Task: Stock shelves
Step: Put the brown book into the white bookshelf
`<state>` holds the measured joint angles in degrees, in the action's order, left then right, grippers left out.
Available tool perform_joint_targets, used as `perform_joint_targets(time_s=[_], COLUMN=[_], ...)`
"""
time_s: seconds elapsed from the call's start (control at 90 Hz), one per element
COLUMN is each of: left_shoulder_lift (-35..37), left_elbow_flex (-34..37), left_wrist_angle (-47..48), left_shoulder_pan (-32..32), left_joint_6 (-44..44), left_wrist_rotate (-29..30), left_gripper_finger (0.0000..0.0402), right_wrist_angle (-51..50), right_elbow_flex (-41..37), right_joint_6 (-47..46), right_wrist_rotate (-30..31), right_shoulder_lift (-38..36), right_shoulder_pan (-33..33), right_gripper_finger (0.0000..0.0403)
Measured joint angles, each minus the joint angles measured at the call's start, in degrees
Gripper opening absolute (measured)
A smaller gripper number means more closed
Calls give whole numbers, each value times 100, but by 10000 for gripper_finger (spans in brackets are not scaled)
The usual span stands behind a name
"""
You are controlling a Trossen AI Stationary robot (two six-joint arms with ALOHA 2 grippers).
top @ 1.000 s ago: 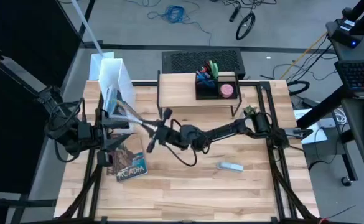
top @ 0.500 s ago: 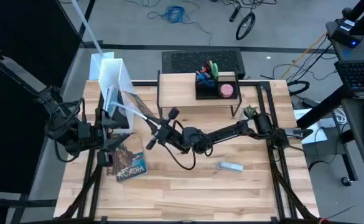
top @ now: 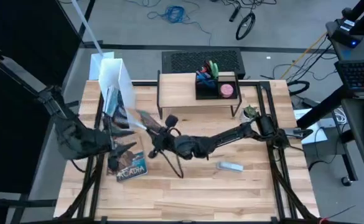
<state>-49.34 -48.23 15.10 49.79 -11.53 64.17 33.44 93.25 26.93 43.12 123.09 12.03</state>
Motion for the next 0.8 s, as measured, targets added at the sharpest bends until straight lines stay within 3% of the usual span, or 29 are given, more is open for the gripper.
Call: perform_joint_targets(time_s=[0.133,0.244,0.578,0.8], left_shoulder_lift=[-318,-705,-1130,-1133], left_elbow_flex=[0,0,-316,-400], left_wrist_angle=[1132,1601,1526,2000], left_shoulder_pan=[23,23,-27,-205], left_joint_6=[-1348,-1693,-462,-328], left_wrist_rotate=[-292,-631,-317,-1112], left_gripper_finger=[173,172,172,172], right_wrist_angle=[-159,-381,-1401,-1303], right_elbow_flex=[0,0,0,0], right_joint_6=[-238,-188,-618,-487], right_wrist_rotate=[19,32,-191,-298], right_shoulder_lift=[0,0,0,0], right_shoulder_pan=[53,105,438,546], right_gripper_finger=[4,4,4,4])
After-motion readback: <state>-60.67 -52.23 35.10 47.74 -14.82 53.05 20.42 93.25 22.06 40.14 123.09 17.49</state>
